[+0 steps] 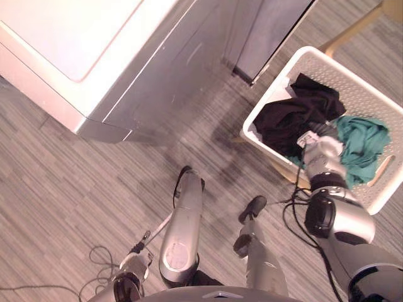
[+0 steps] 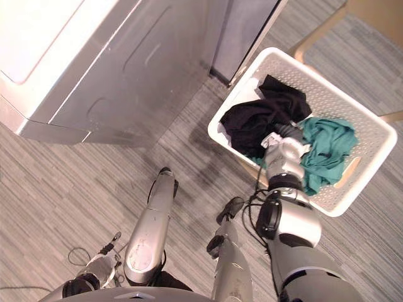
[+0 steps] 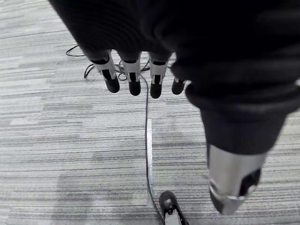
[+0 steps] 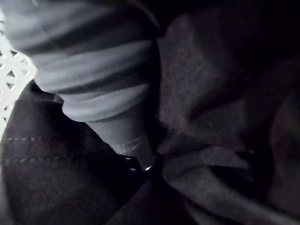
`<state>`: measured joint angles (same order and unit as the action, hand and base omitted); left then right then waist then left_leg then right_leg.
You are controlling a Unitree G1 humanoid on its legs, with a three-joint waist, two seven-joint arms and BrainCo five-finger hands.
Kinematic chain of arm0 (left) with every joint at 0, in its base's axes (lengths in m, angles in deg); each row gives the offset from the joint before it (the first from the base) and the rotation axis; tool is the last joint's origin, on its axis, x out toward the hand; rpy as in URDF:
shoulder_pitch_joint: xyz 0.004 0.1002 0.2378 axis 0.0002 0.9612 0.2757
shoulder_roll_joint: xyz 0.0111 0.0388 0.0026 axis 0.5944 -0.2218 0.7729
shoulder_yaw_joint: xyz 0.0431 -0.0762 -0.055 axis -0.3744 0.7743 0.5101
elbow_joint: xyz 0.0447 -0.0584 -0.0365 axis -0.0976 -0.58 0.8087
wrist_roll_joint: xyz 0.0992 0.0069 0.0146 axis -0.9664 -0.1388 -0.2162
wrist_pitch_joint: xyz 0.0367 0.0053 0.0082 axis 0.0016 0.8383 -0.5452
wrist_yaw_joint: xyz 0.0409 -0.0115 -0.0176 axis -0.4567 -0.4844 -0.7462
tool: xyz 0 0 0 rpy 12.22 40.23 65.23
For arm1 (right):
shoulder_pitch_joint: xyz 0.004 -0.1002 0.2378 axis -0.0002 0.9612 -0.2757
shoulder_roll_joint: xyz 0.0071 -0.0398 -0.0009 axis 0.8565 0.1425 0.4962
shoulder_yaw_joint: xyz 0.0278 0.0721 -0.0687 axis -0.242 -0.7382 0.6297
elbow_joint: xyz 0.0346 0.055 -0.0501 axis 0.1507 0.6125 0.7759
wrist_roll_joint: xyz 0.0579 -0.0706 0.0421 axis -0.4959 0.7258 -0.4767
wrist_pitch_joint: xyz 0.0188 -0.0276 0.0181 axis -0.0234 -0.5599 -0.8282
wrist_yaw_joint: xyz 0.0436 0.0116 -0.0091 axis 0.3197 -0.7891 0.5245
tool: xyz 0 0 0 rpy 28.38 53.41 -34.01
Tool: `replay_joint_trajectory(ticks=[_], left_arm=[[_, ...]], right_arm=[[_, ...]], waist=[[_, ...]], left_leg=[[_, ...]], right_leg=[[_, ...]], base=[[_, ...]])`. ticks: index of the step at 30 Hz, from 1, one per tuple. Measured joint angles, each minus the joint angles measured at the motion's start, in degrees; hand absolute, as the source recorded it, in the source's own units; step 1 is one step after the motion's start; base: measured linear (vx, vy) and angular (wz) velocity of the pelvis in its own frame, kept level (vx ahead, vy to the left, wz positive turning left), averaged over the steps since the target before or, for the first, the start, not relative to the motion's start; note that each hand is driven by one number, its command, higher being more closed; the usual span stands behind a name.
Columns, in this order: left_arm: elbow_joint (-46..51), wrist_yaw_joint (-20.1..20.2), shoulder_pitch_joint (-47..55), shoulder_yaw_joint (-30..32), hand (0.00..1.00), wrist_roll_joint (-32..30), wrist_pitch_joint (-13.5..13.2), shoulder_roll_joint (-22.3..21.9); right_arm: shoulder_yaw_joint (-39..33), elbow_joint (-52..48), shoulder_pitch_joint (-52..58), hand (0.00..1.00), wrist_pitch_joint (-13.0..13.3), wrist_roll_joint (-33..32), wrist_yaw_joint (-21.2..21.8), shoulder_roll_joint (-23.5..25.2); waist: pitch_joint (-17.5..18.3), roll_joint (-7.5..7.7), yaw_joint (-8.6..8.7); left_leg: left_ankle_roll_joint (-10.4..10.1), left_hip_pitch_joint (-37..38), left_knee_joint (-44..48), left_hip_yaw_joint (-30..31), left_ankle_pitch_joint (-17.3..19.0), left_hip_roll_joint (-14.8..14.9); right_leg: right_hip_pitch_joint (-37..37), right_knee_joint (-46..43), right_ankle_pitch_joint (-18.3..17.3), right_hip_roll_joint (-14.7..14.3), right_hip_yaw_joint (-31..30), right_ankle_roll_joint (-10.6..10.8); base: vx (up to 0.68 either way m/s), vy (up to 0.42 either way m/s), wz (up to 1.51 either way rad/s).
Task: Pick up the laundry basket with both hands and put the clothes into the washing machine.
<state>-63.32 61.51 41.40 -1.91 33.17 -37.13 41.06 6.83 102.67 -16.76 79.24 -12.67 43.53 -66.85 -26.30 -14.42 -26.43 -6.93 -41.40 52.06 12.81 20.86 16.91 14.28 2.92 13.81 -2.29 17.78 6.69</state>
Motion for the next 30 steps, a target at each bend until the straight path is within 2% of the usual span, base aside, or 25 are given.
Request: replay_joint_trajectory(ticks=[2, 6, 8, 12, 16, 18, 23, 25, 27, 30], left_arm=[[-1.0, 0.0, 0.1, 1.8, 0.00, 0.0, 0.0, 0.0], [-1.9, -0.2, 0.7, 2.8, 0.00, 0.0, 0.1, 0.1], [-2.1, -0.4, 1.2, 2.8, 0.00, 0.0, 0.1, 0.2], [-2.0, -0.5, 2.9, 0.8, 0.00, 0.0, 0.3, 0.6], [-0.9, -0.5, 4.5, -2.4, 0.00, 1.2, 0.5, 1.8], [0.0, -0.6, 5.8, -3.5, 0.00, 1.4, 0.8, 2.4], [7.3, -1.0, 9.8, -5.0, 0.00, 2.2, 1.6, 3.0], [9.0, -1.0, 10.2, -4.0, 0.00, 2.2, 1.7, 3.1], [10.2, -1.0, 11.5, -2.0, 0.00, 2.2, 1.8, 3.1], [10.4, -1.0, 12.1, 1.8, 0.00, 2.3, 1.9, 3.0]], right_arm=[[-0.4, -0.6, 0.4, 1.00, 0.0, -1.7, -0.4, 3.6], [1.0, -3.4, 2.9, 1.00, -0.3, -4.5, -0.9, 8.5], [3.2, -4.9, 4.2, 1.00, -0.5, -5.7, -0.9, 10.3], [8.6, -9.3, 5.3, 1.00, -0.6, -6.7, -0.9, 13.8], [13.4, -13.4, 5.7, 1.00, -0.7, -6.7, -0.7, 14.6], [16.3, -15.7, 6.0, 1.00, -0.7, -6.7, -0.4, 15.1], [21.9, -23.1, 7.2, 1.00, -0.8, -6.7, 1.4, 17.0], [22.2, -25.4, 8.2, 1.00, -1.0, -6.7, 2.2, 17.5], [22.9, -27.0, 11.7, 1.00, -1.4, -6.7, 3.1, 18.4], [22.8, -27.0, 14.1, 1.00, -2.2, -6.7, 3.2, 19.3]], waist=[[0.0, 0.06, 1.42], [-0.3, 0.39, 2.48], [-0.5, 0.77, 3.62], [-2.2, 3.17, 5.72], [-2.9, 4.86, 6.88], [-3.0, 5.79, 8.49], [-2.8, 9.51, 12.18], [-2.0, 10.53, 13.14], [2.4, 11.91, 13.78], [7.5, 12.26, 13.77]], left_leg=[[-0.5, 2.0, -1.8, -0.6, -0.7, -0.1], [-1.4, 6.7, -5.1, -2.1, -1.8, 0.6], [-1.7, 9.0, -6.7, -2.2, -2.4, 0.7], [-2.3, 15.1, -12.2, -4.0, -4.7, 0.5], [-2.9, 20.6, -18.5, -5.1, -7.9, -0.5], [-3.1, 23.8, -22.3, -5.3, -9.7, -1.5], [-3.4, 33.0, -35.9, -6.5, -15.7, -3.5], [-3.8, 35.1, -40.2, -6.9, -17.7, -3.5], [-3.8, 36.8, -45.4, -7.2, -20.4, -3.4], [-4.2, 39.3, -48.8, -8.1, -21.4, -3.4]], right_leg=[[-0.9, 0.0, -0.2, 0.2, -0.3, -0.1], [-3.3, 0.1, -0.7, 0.1, -1.3, -0.8], [-4.9, 0.0, -1.1, 0.1, -1.2, -1.0], [-8.1, 0.0, -2.0, 1.1, -1.3, -1.8], [-10.7, -0.3, -3.0, 2.6, -1.2, -2.1], [-12.3, -0.4, -3.7, 3.5, -0.9, -2.3], [-16.7, 0.2, -5.5, 5.9, 0.8, -2.1], [-17.7, 0.9, -5.6, 6.1, 1.9, -2.0], [-17.9, 1.5, -5.5, 6.2, 2.7, -2.1], [-18.8, 1.6, -6.2, 6.5, 3.0, -1.7]], base=[[-0.01, -0.057, 0.02], [0.00, -0.069, -0.02], [0.01, -0.084, 0.12], [0.00, -0.072, 0.10], [0.00, -0.050, 0.17], [-0.01, -0.062, 0.27], [0.00, -0.071, 0.24], [0.03, -0.068, 0.31], [0.12, -0.047, 0.20], [0.12, 0.009, 0.04]])
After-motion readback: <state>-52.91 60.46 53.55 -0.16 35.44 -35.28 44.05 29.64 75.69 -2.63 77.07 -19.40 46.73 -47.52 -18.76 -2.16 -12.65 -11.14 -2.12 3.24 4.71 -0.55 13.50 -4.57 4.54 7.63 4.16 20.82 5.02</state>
